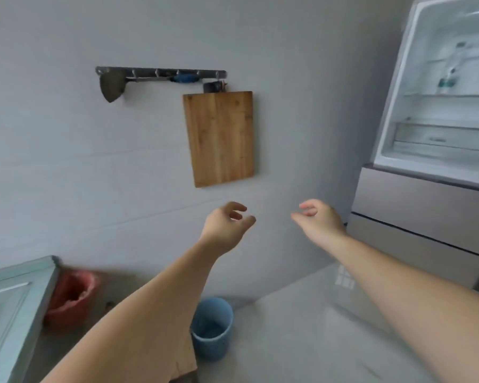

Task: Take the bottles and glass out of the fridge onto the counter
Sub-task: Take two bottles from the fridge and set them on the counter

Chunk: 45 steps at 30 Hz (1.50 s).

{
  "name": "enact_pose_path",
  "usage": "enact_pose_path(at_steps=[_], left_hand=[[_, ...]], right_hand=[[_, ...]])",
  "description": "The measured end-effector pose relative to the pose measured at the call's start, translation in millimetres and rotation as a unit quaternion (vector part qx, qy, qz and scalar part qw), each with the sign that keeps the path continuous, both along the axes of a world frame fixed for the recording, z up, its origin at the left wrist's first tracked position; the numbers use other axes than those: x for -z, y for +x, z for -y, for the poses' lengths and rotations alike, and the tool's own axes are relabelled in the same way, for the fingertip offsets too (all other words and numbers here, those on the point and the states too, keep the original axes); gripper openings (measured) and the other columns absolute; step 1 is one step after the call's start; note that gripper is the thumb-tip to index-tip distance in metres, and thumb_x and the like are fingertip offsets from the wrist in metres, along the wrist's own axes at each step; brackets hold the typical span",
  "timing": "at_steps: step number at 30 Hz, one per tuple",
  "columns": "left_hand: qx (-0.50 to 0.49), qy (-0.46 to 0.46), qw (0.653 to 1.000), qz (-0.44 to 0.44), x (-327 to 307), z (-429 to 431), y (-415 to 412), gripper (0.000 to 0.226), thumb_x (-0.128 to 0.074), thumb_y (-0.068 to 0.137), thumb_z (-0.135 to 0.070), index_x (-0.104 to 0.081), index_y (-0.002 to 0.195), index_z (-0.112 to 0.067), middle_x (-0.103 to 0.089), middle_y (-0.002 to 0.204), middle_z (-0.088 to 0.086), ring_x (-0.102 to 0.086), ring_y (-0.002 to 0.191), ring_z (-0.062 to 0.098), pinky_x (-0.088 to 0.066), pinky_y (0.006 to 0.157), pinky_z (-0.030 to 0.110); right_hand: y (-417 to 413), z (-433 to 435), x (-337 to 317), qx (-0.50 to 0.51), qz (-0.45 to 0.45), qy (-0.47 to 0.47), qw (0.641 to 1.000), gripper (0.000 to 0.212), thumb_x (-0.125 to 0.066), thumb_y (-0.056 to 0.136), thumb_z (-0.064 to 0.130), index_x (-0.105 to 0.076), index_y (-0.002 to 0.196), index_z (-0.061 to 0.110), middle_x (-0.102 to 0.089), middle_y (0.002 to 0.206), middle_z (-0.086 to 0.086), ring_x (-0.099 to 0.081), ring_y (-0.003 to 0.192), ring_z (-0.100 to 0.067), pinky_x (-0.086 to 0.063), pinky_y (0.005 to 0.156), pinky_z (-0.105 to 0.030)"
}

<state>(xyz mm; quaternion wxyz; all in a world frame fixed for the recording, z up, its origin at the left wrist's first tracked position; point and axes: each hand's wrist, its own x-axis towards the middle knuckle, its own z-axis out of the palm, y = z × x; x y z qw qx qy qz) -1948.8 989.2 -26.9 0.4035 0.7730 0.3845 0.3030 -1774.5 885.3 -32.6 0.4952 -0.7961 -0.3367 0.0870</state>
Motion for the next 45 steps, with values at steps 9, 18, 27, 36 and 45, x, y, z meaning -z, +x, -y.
enact_pose_path(at_steps=[9,18,27,36,45], left_hand=[[0.111,0.012,0.994,0.013,-29,69,151,0.034,-0.064,0.084,-0.034,-0.062,0.116,-0.024,-0.061,0.107,-0.002,-0.059,0.079,0.01,-0.043,0.058,0.019],[0.178,0.023,0.983,0.04,-43,111,267,0.031,-0.064,0.085,-0.033,-0.062,0.114,-0.024,-0.062,0.107,-0.002,-0.06,0.087,0.014,-0.044,0.06,0.02],[0.233,0.016,0.971,0.058,-43,68,366,0.027,-0.063,0.085,-0.033,-0.062,0.111,-0.025,-0.061,0.102,-0.004,-0.057,0.075,0.005,-0.043,0.058,0.018],[0.32,-0.005,0.943,0.089,-51,-34,472,0.023,-0.064,0.085,-0.032,-0.062,0.107,-0.025,-0.061,0.098,-0.006,-0.057,0.073,0.005,-0.039,0.057,0.016],[0.367,-0.006,0.924,0.106,-68,-93,554,0.022,-0.064,0.086,-0.03,-0.062,0.107,-0.026,-0.06,0.093,-0.01,-0.057,0.071,0.004,-0.04,0.055,0.013]], right_hand=[[123,116,-34,0.113,0.01,0.037,0.993,0.027,-0.068,0.083,0.027,-0.063,0.108,0.017,-0.063,0.097,-0.001,-0.057,0.088,-0.019,-0.039,0.076,-0.025],[216,176,-61,0.169,0.017,0.069,0.983,0.027,-0.064,0.085,0.027,-0.062,0.111,0.018,-0.061,0.098,0.002,-0.057,0.089,-0.018,-0.037,0.075,-0.024],[283,149,-60,0.225,0.023,0.066,0.972,0.029,-0.063,0.086,0.025,-0.059,0.114,0.02,-0.058,0.089,0.007,-0.056,0.081,-0.014,-0.04,0.064,-0.022],[357,66,-66,0.292,0.028,0.06,0.954,0.031,-0.062,0.089,0.026,-0.056,0.118,0.018,-0.06,0.107,-0.002,-0.056,0.09,-0.017,-0.038,0.065,-0.023],[423,15,-84,0.327,0.045,0.033,0.943,0.031,-0.061,0.089,0.031,-0.055,0.118,0.022,-0.059,0.1,0.002,-0.057,0.078,-0.009,-0.041,0.06,-0.021]])
